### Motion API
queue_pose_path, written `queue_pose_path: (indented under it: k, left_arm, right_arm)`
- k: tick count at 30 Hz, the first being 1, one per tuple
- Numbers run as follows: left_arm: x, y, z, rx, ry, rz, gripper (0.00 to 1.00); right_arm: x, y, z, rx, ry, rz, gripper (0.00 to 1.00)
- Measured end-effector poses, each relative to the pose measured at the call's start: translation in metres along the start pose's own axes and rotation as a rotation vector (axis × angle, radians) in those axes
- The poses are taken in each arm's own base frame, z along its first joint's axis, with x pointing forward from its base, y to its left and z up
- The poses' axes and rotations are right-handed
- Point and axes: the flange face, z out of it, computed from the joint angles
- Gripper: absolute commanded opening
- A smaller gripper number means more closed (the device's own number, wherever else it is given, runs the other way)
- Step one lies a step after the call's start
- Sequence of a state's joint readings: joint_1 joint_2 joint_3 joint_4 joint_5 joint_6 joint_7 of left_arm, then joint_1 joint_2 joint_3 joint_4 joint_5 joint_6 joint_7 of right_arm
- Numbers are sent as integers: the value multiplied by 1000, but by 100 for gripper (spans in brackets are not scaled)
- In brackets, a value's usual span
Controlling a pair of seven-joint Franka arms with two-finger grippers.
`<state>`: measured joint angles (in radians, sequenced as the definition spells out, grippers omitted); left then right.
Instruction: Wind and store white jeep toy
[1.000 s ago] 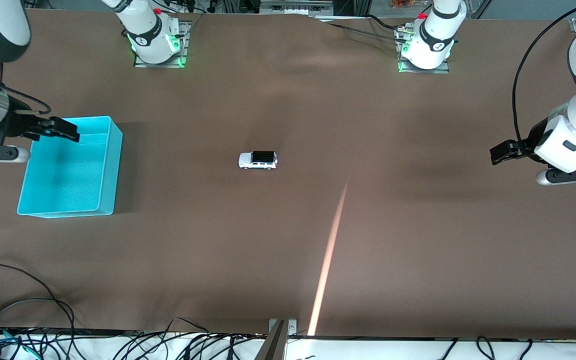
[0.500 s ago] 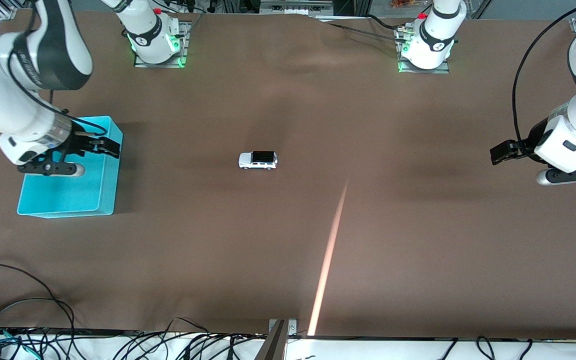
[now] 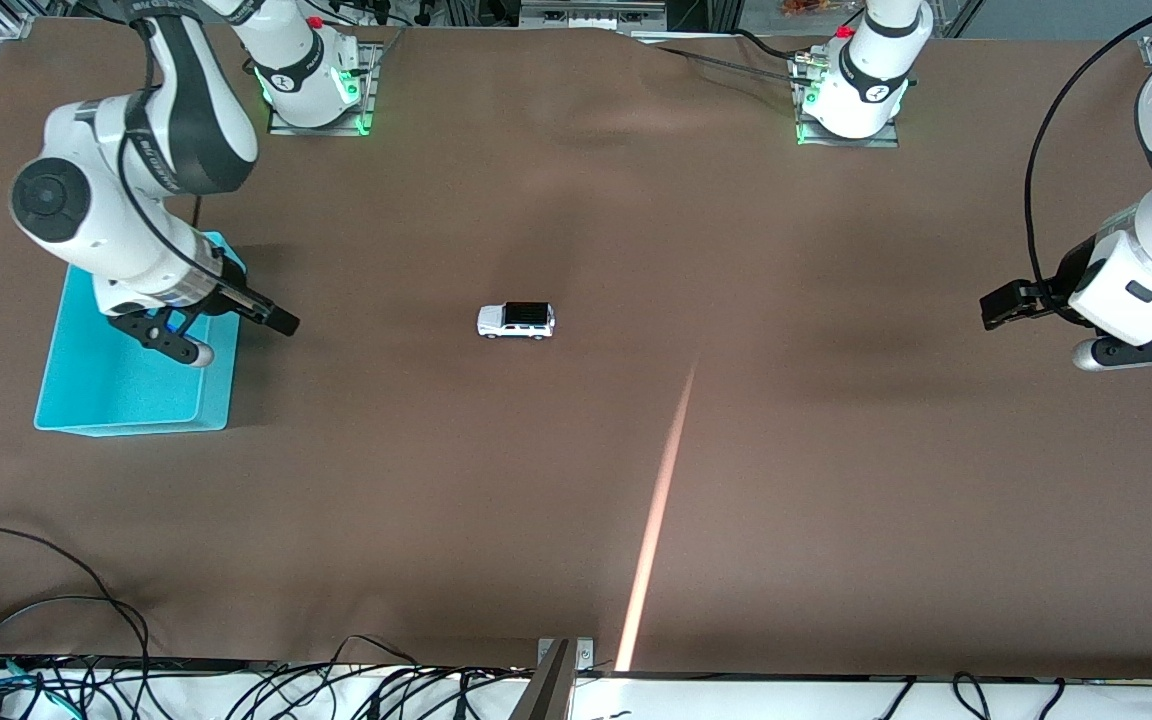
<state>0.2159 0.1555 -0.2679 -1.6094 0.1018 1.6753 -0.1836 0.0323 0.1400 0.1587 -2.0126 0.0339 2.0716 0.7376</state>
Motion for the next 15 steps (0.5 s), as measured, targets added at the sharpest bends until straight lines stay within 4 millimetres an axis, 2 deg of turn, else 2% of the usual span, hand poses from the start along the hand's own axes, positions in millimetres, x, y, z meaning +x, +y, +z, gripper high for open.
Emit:
queue_pose_path:
  k: [5,10,15]
  left_arm:
    - [0,0,0,0,0,0,100]
    - [0,0,0,0,0,0,100]
    - [0,0,0,0,0,0,100]
  right_arm:
    - [4,-20,3,18,4,187,100]
    - [11,-29,0,33,4,284,100]
    - [3,-44,-5,46,5,410,100]
